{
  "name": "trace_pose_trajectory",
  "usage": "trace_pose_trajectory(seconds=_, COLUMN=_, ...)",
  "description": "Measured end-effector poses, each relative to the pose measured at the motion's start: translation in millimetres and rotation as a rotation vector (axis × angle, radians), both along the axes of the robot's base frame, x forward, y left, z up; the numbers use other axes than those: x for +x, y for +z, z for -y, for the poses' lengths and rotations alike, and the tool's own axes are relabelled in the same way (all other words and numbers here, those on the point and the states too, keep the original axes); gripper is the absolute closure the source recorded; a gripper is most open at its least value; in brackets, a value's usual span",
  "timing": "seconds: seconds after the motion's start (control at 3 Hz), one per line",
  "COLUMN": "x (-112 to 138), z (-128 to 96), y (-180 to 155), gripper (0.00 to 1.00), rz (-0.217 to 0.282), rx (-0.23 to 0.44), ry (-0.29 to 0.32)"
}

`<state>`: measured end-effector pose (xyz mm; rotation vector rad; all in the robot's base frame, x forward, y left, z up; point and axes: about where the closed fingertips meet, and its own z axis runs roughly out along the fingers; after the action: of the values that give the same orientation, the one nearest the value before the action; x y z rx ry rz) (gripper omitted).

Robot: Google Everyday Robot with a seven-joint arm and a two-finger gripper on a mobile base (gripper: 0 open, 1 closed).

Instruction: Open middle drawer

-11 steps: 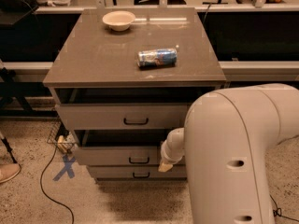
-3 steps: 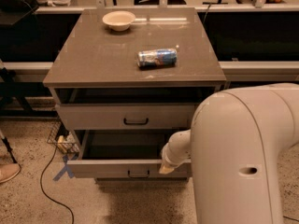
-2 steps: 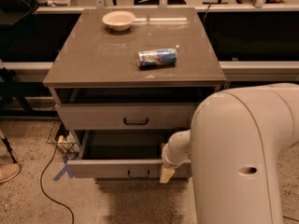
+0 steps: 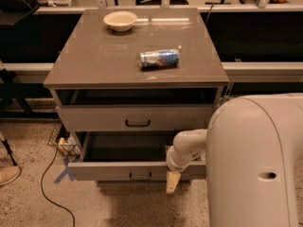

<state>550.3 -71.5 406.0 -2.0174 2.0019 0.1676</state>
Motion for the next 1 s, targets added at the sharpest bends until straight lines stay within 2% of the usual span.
trace_pose_trajectory(seconds=0.33, x=-19, z=14, y=-5, gripper=0.14, rz=-0.065, rx=-0.023, ry=0.001)
trace_pose_trajectory(seconds=1.0, x=-56, z=36, y=-3, gripper=0.60, rz=-0.113, rx=-0.065, ry=-0.046)
